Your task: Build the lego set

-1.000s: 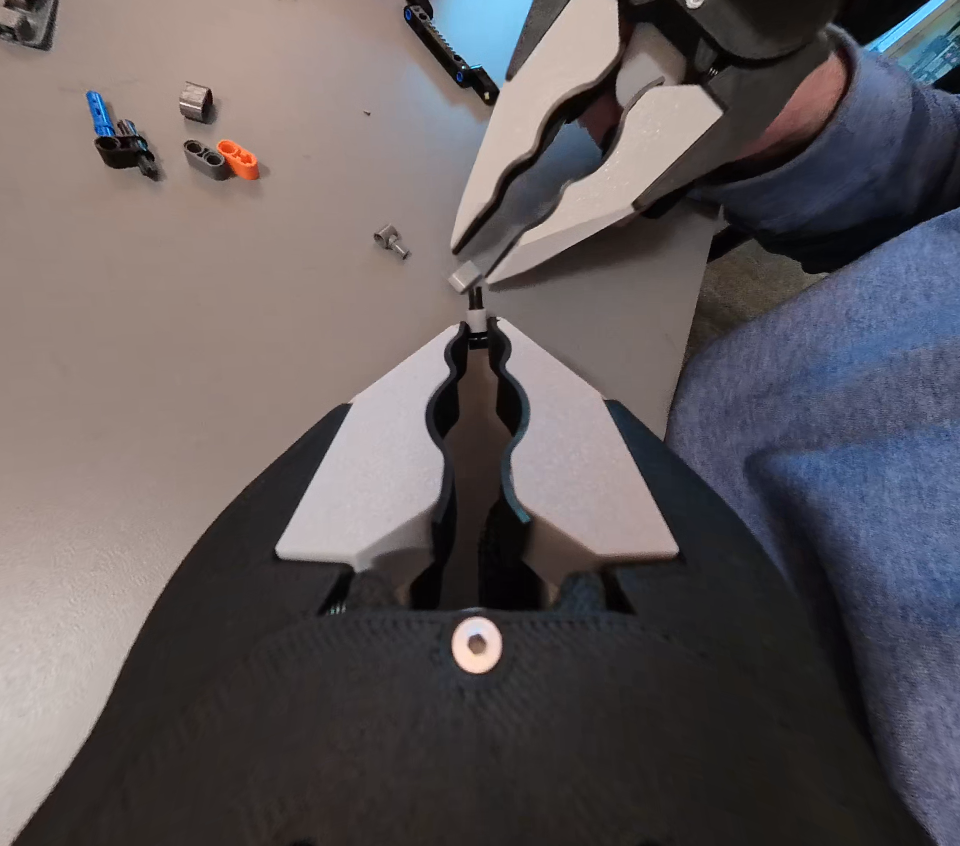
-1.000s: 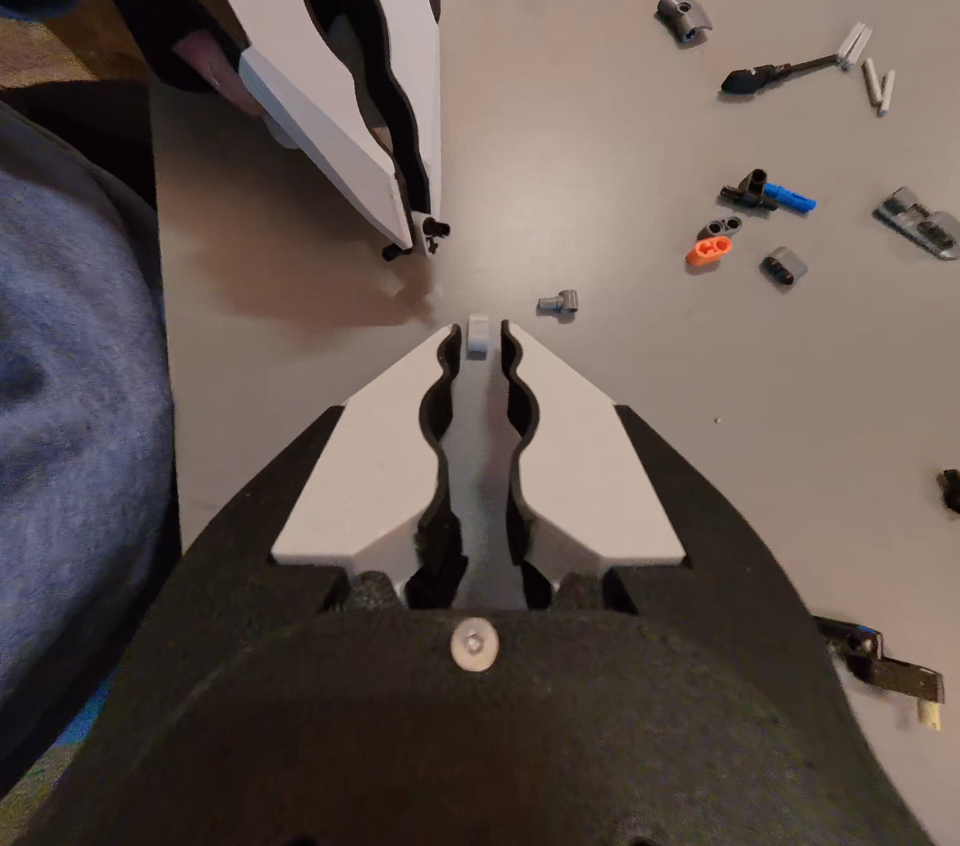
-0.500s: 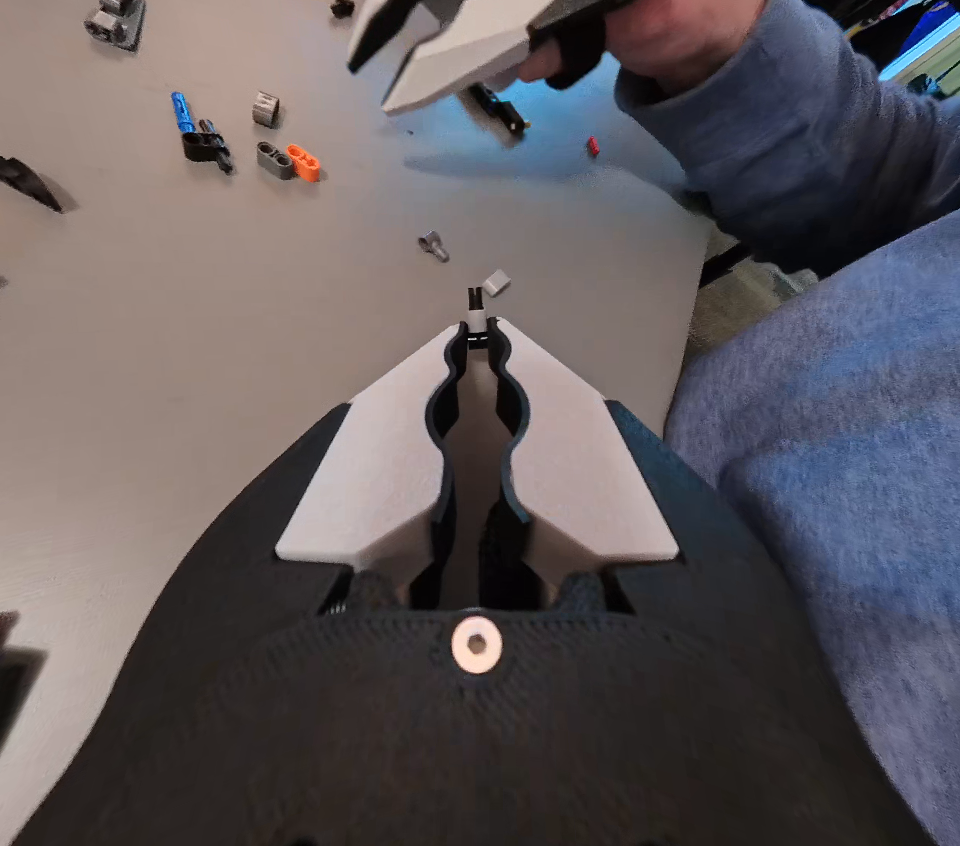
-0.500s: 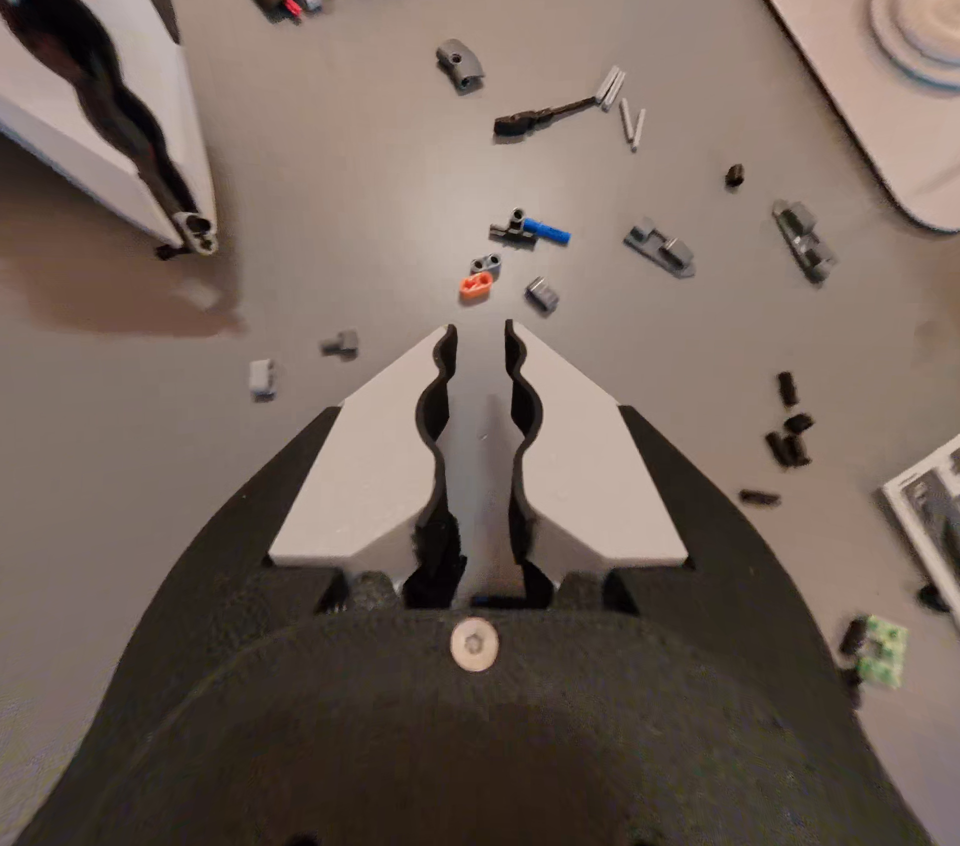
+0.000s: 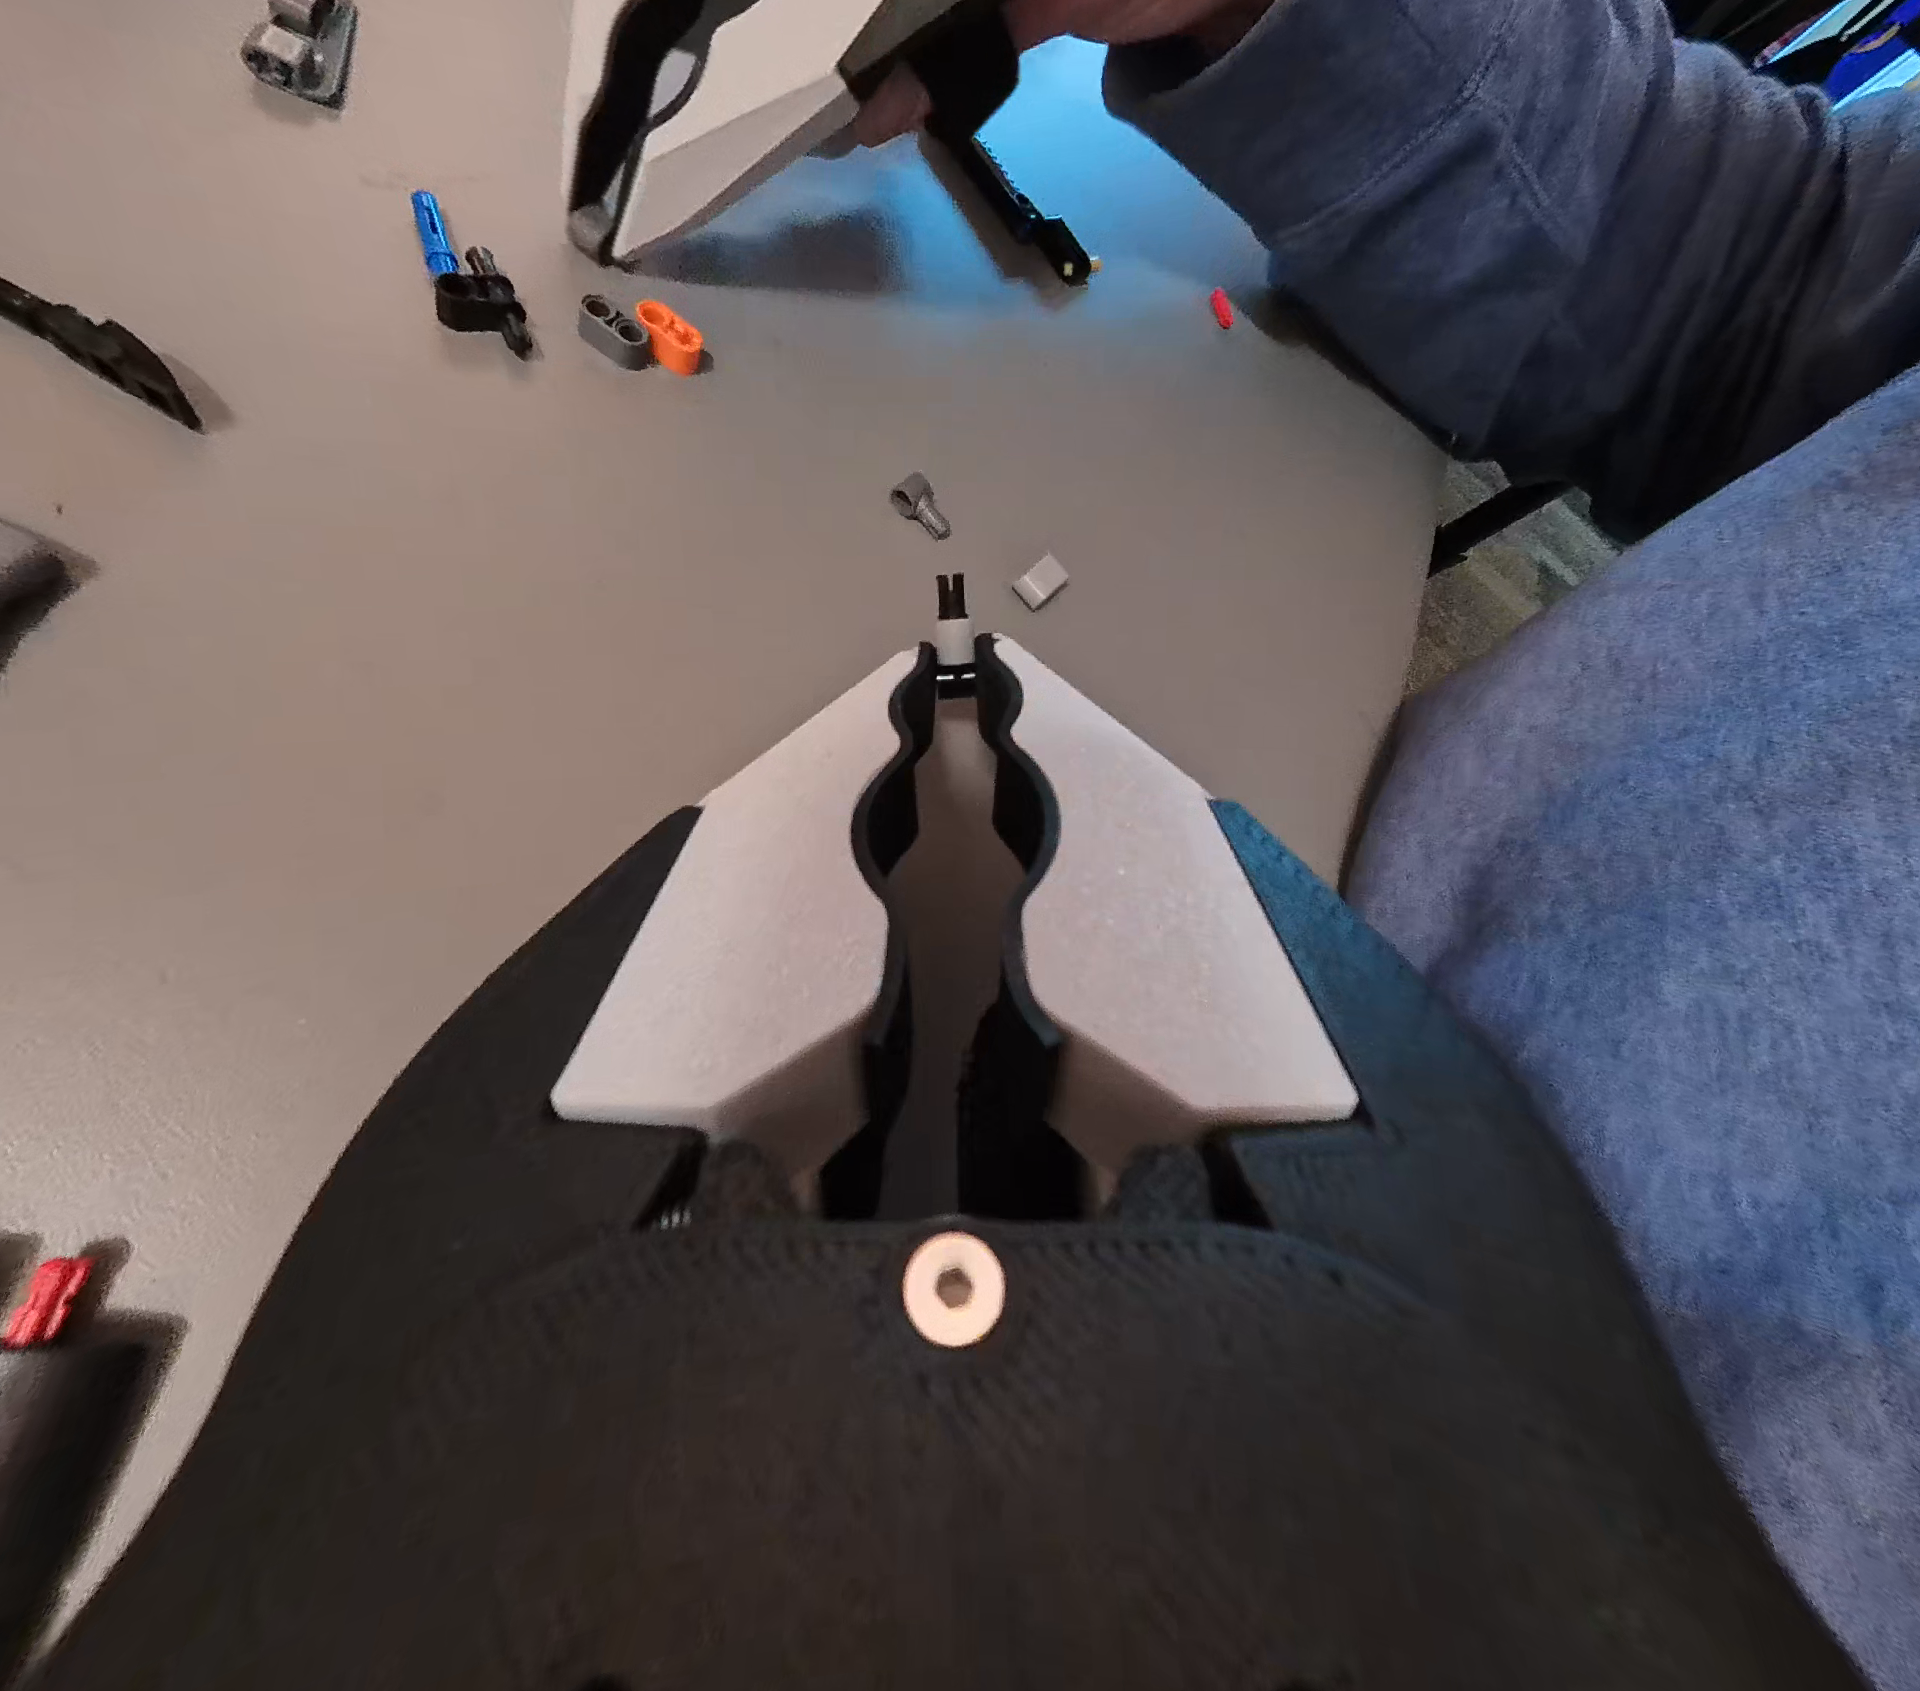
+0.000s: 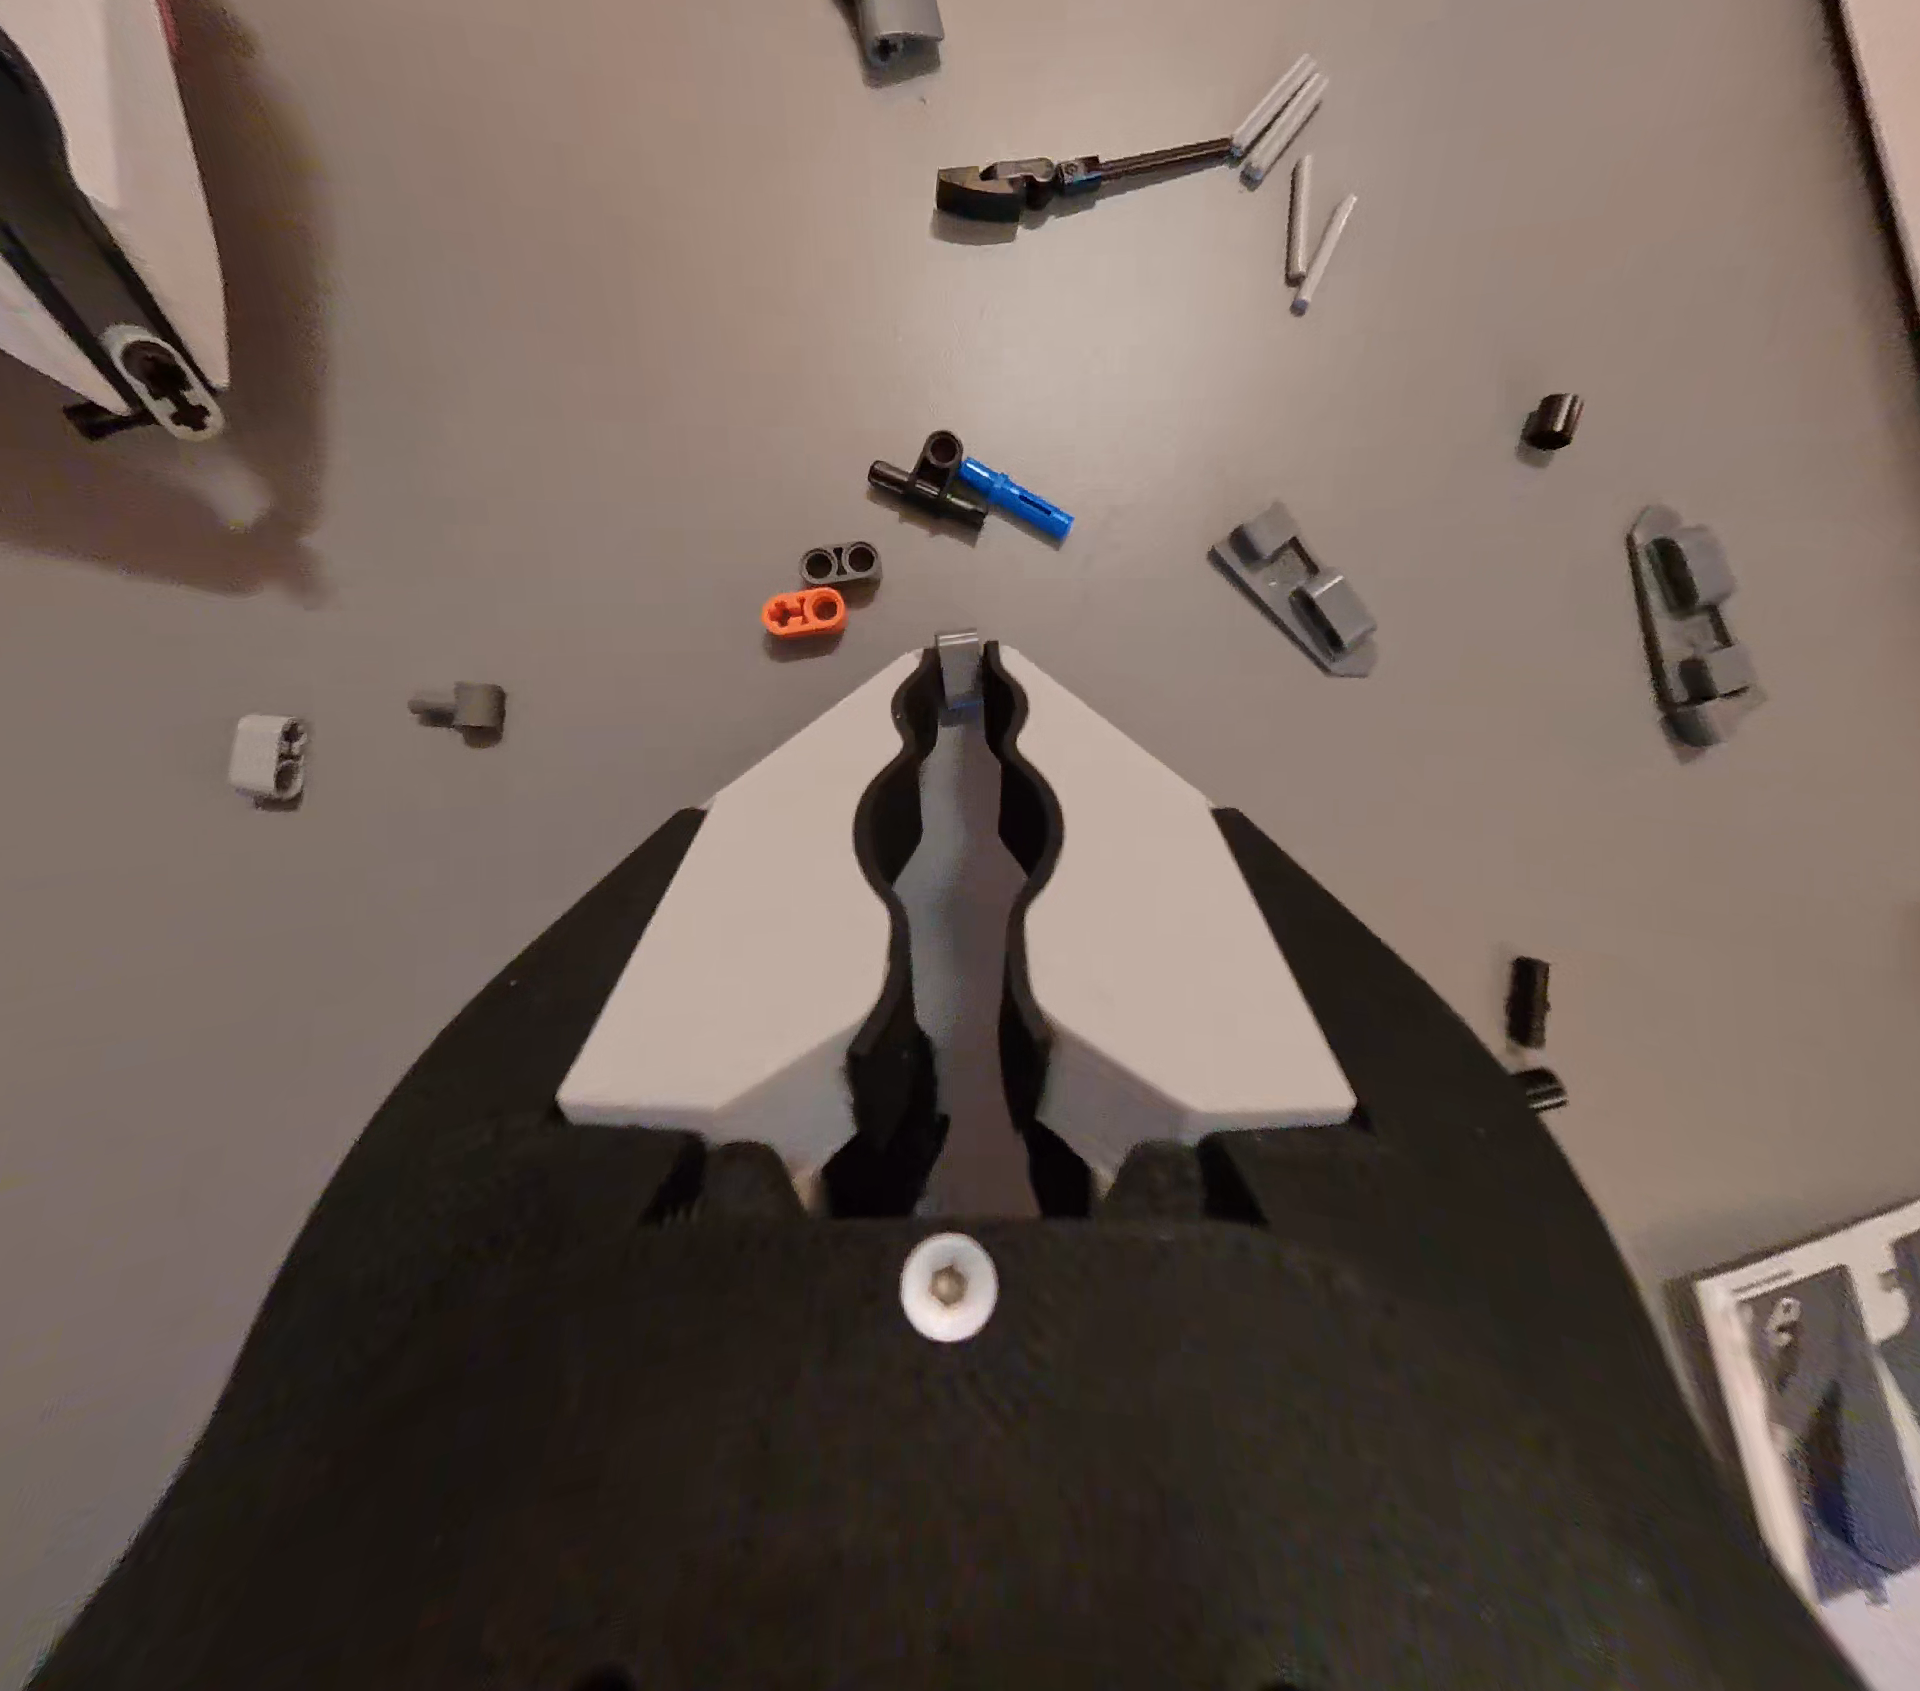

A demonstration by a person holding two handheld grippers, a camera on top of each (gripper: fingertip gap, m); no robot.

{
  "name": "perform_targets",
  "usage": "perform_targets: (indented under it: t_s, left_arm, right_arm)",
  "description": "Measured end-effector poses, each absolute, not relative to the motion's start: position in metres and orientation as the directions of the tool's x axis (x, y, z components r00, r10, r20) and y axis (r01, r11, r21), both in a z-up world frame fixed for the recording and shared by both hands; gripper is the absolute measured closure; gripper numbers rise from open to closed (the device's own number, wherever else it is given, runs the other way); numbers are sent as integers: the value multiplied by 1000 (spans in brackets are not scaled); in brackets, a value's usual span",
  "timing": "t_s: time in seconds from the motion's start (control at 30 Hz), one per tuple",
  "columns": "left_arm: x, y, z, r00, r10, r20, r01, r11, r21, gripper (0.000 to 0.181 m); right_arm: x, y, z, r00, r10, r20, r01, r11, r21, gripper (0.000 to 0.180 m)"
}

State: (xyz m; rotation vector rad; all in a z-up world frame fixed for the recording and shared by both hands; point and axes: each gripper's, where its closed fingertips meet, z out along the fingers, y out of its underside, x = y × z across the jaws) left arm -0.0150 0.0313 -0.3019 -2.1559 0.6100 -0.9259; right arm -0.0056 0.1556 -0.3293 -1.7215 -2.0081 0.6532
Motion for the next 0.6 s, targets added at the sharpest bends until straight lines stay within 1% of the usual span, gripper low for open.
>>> perform_targets:
  t_s: [0.07,0.1,0.2,0.27,0.3,0.37,0.4,0.43,0.5,0.53,0.6]
  left_arm:
    - [-14,32,-303,633,-643,432,-145,-646,-750,175]
    - [-14,32,-303,633,-643,431,-145,-646,-750,175]
    - [-15,32,-303,634,-638,437,-139,-650,-747,175]
    - [-15,33,-303,634,-634,442,-134,-653,-746,175]
    - [-15,34,-303,635,-633,442,-133,-654,-745,175]
    - [-15,34,-304,638,-632,439,-137,-655,-743,175]
    - [-15,33,-304,639,-633,437,-141,-655,-742,175]
    - [-15,33,-305,639,-634,435,-145,-655,-742,175]
    - [-14,32,-306,640,-635,433,-150,-656,-740,175]
    - [-13,32,-306,639,-636,433,-151,-656,-739,175]
    - [-13,30,-306,639,-635,433,-150,-656,-740,175]
  right_arm:
    - [-1,155,-329,-124,991,-42,792,73,-606,174]
    - [2,154,-329,-119,992,-37,794,72,-604,174]
    - [6,143,-321,-137,990,34,776,129,-617,174]
    - [12,137,-322,-138,985,105,800,173,-575,173]
    - [15,130,-323,-135,986,93,809,164,-564,173]
    - [13,106,-319,-91,993,-71,800,30,-599,164]
    - [15,93,-317,-88,985,-147,799,-18,-601,160]
    - [19,86,-317,-82,980,-180,811,-39,-584,156]
    - [23,90,-310,-51,988,-146,785,-51,-618,158]
    - [28,89,-309,-54,988,-146,780,-50,-623,162]
    - [34,89,-312,-44,990,-137,784,-51,-619,163]
